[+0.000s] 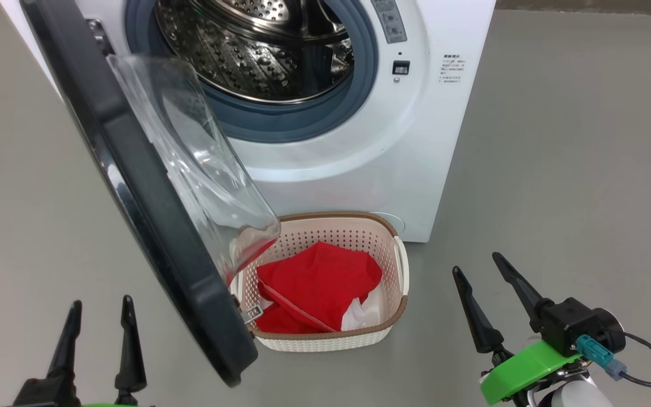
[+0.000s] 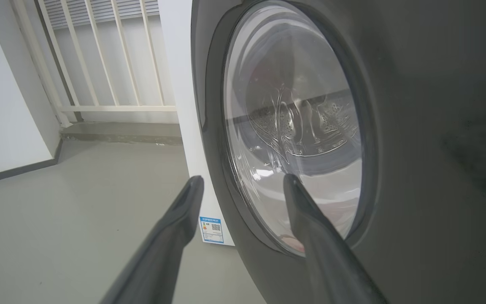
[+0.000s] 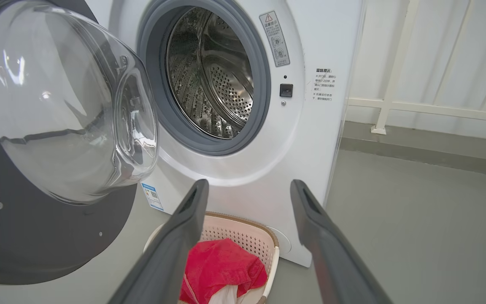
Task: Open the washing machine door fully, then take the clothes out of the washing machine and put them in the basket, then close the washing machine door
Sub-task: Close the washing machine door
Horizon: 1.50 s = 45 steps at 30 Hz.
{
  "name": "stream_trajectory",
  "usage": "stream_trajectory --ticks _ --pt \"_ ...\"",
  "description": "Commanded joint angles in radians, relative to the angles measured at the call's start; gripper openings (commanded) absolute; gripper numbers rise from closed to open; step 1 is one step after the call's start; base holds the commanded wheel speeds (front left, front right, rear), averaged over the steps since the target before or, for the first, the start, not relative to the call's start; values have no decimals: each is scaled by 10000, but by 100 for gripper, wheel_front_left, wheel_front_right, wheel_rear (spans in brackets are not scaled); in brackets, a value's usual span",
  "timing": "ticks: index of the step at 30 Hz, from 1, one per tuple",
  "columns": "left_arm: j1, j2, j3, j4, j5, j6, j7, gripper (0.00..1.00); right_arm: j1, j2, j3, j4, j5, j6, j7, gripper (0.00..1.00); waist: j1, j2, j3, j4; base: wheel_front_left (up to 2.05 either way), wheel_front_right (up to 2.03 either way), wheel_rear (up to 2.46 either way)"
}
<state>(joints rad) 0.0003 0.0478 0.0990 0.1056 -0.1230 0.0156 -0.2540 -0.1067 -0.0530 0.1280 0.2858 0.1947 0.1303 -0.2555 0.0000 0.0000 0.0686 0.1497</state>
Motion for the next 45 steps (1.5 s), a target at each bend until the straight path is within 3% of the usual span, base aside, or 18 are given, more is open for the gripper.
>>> stream_trajectory --ticks 1,6,7,8,12,18,26,33,37,41,45 --pt "-204 73 336 -158 74 -40 -78 100 -190 -14 269 -208 83 4 -63 100 0 0 -44 20 0 0 0" --pt "-255 66 311 -287 205 -10 -78 99 -170 -39 300 -208 118 4 -63 100 0 0 -56 35 0 0 0" --pt "-282 64 312 -354 213 -3 -78 43 -172 -39 302 -211 127 4 -63 100 0 0 -49 38 0 0 0" --pt "-311 62 323 -415 191 1 -78 0 -173 -40 304 -213 135 4 -63 100 0 0 -42 42 0 0 0" --pt "-574 51 415 -699 -80 -27 -78 0 -178 -45 316 -201 156 4 -63 100 0 0 2 56 0 0 0" --pt "-1139 30 780 -1329 -1530 -111 -78 0 -208 -48 302 -191 151 4 -63 100 0 0 61 40 0 0 0" --pt "-2094 26 1059 -1540 -4669 -216 334 0 -294 -47 279 -197 156 4 -63 100 0 0 178 -26 0 0 0" --pt "-2734 25 1202 -2136 -8116 382 1612 0 -324 -43 265 -178 214 4 -63 100 0 0 197 -132 0 0 0" --pt "-2997 25 1218 -2604 -10527 1026 2730 0 -328 -38 255 -176 252 4 -63 100 0 0 195 -182 0 0 0" --pt "-3076 25 1401 -3245 -12220 1819 3874 0 -352 -31 244 -175 305 4 -63 100 0 0 242 -236 0 0 0" --pt "-3028 25 1511 -3735 -13171 2297 4490 0 -367 -29 226 -174 329 4 -63 100 0 0 290 -267 0 0 0"
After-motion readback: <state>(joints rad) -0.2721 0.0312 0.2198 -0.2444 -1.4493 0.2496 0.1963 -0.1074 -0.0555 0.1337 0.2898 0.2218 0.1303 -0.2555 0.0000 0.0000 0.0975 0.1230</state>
